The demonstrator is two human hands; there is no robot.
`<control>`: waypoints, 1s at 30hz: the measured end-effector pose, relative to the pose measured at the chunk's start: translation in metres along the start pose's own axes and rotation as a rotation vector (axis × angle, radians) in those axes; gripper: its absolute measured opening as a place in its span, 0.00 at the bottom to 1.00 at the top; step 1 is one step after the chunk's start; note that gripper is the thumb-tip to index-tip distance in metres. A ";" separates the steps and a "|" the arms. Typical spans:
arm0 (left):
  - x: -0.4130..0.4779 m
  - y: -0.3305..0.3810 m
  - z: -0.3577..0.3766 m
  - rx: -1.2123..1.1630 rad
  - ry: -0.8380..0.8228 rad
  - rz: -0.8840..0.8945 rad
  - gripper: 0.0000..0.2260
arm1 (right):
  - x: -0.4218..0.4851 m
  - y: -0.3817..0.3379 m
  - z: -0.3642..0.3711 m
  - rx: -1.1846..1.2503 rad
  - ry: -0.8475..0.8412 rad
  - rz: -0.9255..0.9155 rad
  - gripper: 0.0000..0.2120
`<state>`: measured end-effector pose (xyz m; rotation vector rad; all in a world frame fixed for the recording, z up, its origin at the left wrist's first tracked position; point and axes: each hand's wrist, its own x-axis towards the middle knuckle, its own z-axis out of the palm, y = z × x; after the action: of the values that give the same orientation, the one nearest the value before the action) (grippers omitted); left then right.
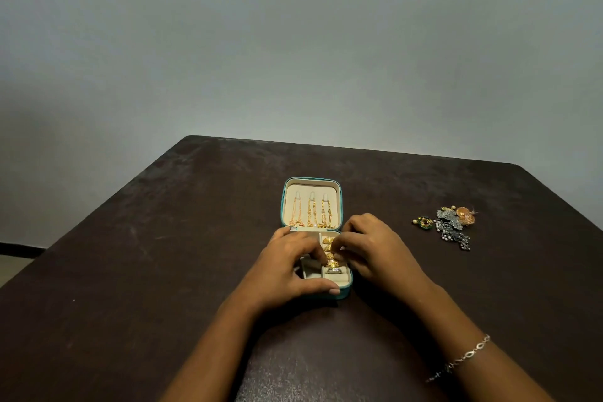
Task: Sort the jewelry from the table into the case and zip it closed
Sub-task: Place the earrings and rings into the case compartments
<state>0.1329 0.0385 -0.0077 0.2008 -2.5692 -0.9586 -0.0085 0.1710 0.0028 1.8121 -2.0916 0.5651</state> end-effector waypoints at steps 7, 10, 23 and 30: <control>0.000 0.000 0.000 0.018 0.003 0.027 0.25 | 0.005 0.000 0.002 -0.095 0.030 -0.079 0.08; 0.001 0.001 0.000 0.024 0.003 0.029 0.25 | 0.005 0.000 0.001 -0.112 0.014 -0.106 0.12; 0.001 0.002 0.000 0.021 0.012 0.025 0.25 | 0.005 0.002 0.001 -0.194 0.057 -0.147 0.10; 0.001 0.006 0.000 0.019 0.021 0.042 0.26 | 0.004 0.002 0.000 -0.172 0.059 -0.137 0.05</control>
<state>0.1325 0.0426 -0.0035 0.1613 -2.5536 -0.9129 -0.0110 0.1675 0.0048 1.8012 -1.8970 0.3851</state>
